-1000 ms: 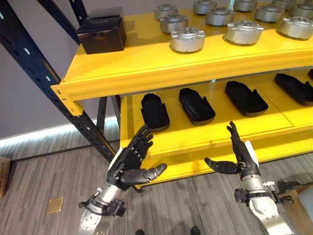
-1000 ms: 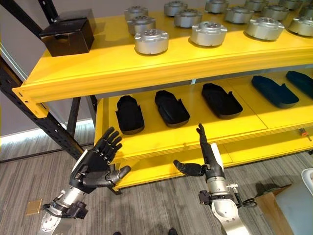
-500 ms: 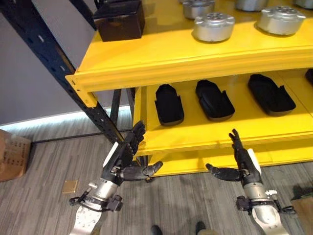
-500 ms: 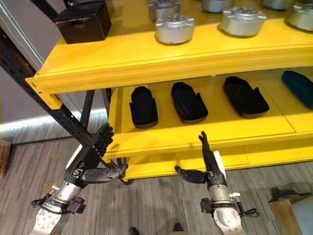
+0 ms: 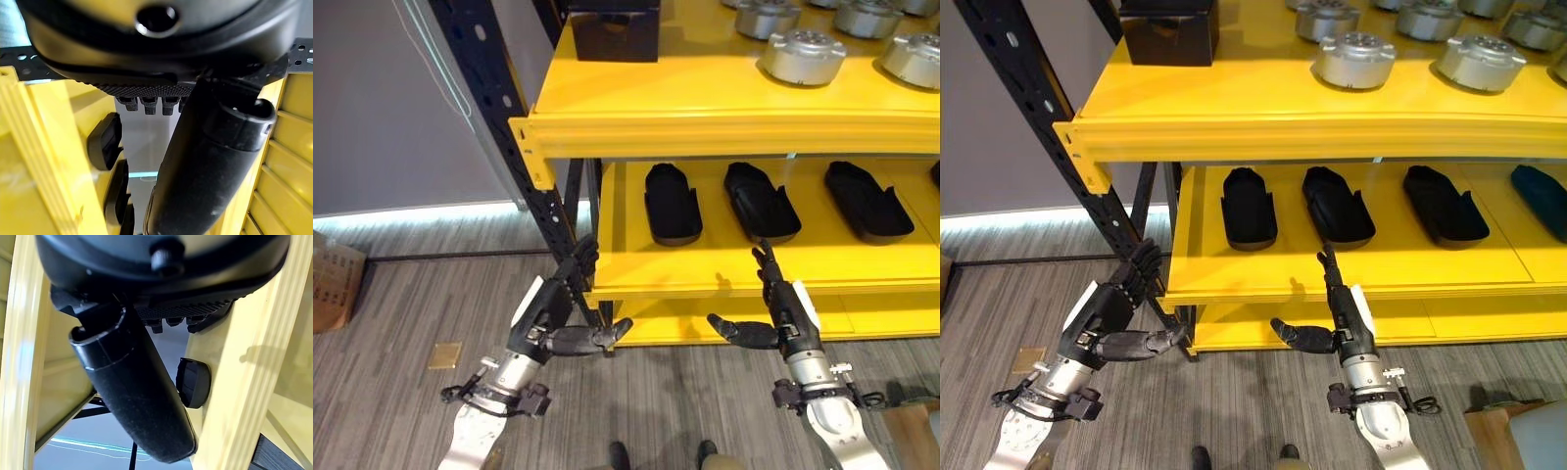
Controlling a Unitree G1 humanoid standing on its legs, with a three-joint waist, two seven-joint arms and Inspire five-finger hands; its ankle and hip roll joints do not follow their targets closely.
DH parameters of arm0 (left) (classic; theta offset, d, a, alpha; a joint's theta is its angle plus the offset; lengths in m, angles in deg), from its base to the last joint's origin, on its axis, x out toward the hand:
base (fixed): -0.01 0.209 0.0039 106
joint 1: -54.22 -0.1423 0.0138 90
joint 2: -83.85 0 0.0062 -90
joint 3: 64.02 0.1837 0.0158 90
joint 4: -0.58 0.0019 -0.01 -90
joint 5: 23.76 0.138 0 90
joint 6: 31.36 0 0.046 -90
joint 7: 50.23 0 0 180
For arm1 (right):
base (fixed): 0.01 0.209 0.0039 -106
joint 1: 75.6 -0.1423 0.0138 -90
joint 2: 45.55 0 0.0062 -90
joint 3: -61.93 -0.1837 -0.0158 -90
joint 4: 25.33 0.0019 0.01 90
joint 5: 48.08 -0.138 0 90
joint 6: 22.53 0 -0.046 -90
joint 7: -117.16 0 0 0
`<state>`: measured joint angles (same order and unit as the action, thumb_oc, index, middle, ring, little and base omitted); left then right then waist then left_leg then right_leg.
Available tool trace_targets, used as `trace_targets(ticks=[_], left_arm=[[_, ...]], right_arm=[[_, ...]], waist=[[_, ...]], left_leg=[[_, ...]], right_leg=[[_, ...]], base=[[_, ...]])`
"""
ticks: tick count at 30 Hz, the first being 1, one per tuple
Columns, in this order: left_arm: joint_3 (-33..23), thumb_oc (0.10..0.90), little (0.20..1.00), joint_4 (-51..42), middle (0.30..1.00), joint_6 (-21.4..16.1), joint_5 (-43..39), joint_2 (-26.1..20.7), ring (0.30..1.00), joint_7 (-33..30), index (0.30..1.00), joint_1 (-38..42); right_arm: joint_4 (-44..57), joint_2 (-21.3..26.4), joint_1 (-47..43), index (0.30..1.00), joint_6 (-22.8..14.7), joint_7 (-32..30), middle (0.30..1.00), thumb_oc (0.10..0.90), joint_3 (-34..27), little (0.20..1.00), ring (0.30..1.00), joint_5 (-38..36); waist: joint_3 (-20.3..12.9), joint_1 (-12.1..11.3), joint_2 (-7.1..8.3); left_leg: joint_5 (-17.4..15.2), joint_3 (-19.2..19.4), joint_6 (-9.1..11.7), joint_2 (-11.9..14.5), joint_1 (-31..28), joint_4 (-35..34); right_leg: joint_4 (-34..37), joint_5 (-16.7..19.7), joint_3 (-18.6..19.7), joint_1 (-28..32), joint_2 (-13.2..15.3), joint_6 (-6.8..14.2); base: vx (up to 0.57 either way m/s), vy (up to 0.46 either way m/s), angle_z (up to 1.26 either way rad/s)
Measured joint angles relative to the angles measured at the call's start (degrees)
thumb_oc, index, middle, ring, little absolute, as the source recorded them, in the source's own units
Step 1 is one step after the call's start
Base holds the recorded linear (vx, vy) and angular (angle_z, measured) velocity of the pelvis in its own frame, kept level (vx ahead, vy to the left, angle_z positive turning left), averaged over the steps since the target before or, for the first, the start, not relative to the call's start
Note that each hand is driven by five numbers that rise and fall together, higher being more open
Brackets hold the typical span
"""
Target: Move parts from the plastic box to the shelf.
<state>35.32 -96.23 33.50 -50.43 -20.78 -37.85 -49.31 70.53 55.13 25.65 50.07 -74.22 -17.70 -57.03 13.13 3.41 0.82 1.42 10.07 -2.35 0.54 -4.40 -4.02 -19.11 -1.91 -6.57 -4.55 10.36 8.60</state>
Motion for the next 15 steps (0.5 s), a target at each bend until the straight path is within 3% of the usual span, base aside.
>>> trace_targets(ticks=[3, 5, 8, 9, 10, 12, 14, 15], left_arm=[[0.2, 0.900, 1.000, 0.2, 1.000, 0.0, -0.1, 0.0, 1.000, 2.8, 1.000, 1.2], [0.7, 0.900, 1.000, 0.0, 1.000, 0.0, -0.1, -0.2, 1.000, 4.1, 1.000, 1.3], [0.7, 0.900, 1.000, 0.0, 1.000, 0.1, -0.6, -0.5, 1.000, 4.5, 1.000, 1.3], [0.9, 0.900, 1.000, 0.0, 1.000, 0.1, -2.5, -0.6, 1.000, 4.5, 1.000, 1.5], [0.9, 0.900, 1.000, 0.1, 1.000, 0.1, -2.5, -0.5, 1.000, 4.4, 1.000, 1.8], [1.6, 0.900, 1.000, 0.3, 1.000, 0.1, -3.2, -0.8, 1.000, 4.5, 1.000, 2.1], [2.2, 0.900, 1.000, 0.1, 1.000, 0.1, -4.5, -1.7, 1.000, 4.6, 1.000, 1.8], [2.5, 0.900, 1.000, 0.2, 1.000, 0.3, -4.6, -0.9, 1.000, 4.4, 1.000, 0.7]], right_arm=[[-0.1, -1.3, -0.1, 1.000, 0.0, -2.2, 1.000, 0.900, 0.0, 1.000, 1.000, 2.1], [-0.1, -1.3, -0.4, 1.000, 0.0, -2.5, 1.000, 0.900, 0.0, 1.000, 1.000, 2.2], [-0.1, -1.6, -1.3, 1.000, 0.0, -2.5, 1.000, 0.900, 0.0, 1.000, 1.000, 2.2], [-0.1, -1.8, -1.6, 1.000, 0.1, -2.7, 1.000, 0.900, 0.1, 1.000, 1.000, 2.2], [-0.1, -2.0, -1.8, 1.000, 0.3, -2.9, 1.000, 0.900, 0.2, 1.000, 1.000, 2.2], [-1.3, -3.2, -2.6, 1.000, 0.9, -3.3, 1.000, 0.900, 0.6, 1.000, 1.000, 2.2], [-2.4, -4.8, -3.0, 1.000, 1.4, -3.6, 1.000, 0.900, 0.9, 1.000, 1.000, 2.2], [-4.2, -4.9, -4.3, 1.000, 1.7, -3.5, 1.000, 0.900, 1.1, 1.000, 1.000, 2.1]], waist=[[1.3, 0.4, 1.24], [1.6, 0.4, 0.61], [1.9, 0.2, 0.12], [1.9, 0.4, 0.00], [1.9, 0.4, -0.06], [1.8, 1.1, 0.73], [1.8, 0.6, 3.02], [1.7, 0.4, 1.68]], left_leg=[[-0.9, -1.2, -0.4, -0.4, 0.3, 2.0], [-0.2, -1.6, -1.4, -0.1, 0.2, 1.8], [0.4, -2.0, -1.0, 0.0, 0.9, 1.2], [0.8, -2.8, -0.2, 0.2, 1.3, 0.5], [1.0, -3.0, 0.1, 0.3, 1.3, 0.2], [1.7, -4.4, 1.1, 0.5, 0.9, -0.5], [1.5, -4.8, 2.9, 0.0, -0.3, -0.5], [1.6, -4.9, 4.1, 2.1, -0.4, -0.6]], right_leg=[[-11.2, 1.0, 2.6, -5.0, 1.3, 0.1], [-11.6, 1.2, 3.4, -6.2, 1.5, -0.3], [-0.7, 0.3, 3.4, -3.8, 1.1, -0.8], [8.6, 0.9, 4.4, -1.7, 1.1, -0.3], [12.8, 1.9, 4.9, -0.8, 1.3, -0.3], [23.1, 7.5, 4.6, 2.9, 2.1, -0.2], [22.0, 9.7, 4.3, 4.7, 2.7, 0.6], [22.4, 10.0, 4.0, 5.3, 0.8, 0.1]], base=[[0.03, 0.028, 0.16], [0.06, -0.087, 0.08], [0.10, -0.178, 0.07], [0.12, -0.281, 0.12], [0.07, -0.196, 0.19], [0.05, -0.164, 0.35], [0.06, -0.143, 0.28], [0.06, -0.143, 0.07]])
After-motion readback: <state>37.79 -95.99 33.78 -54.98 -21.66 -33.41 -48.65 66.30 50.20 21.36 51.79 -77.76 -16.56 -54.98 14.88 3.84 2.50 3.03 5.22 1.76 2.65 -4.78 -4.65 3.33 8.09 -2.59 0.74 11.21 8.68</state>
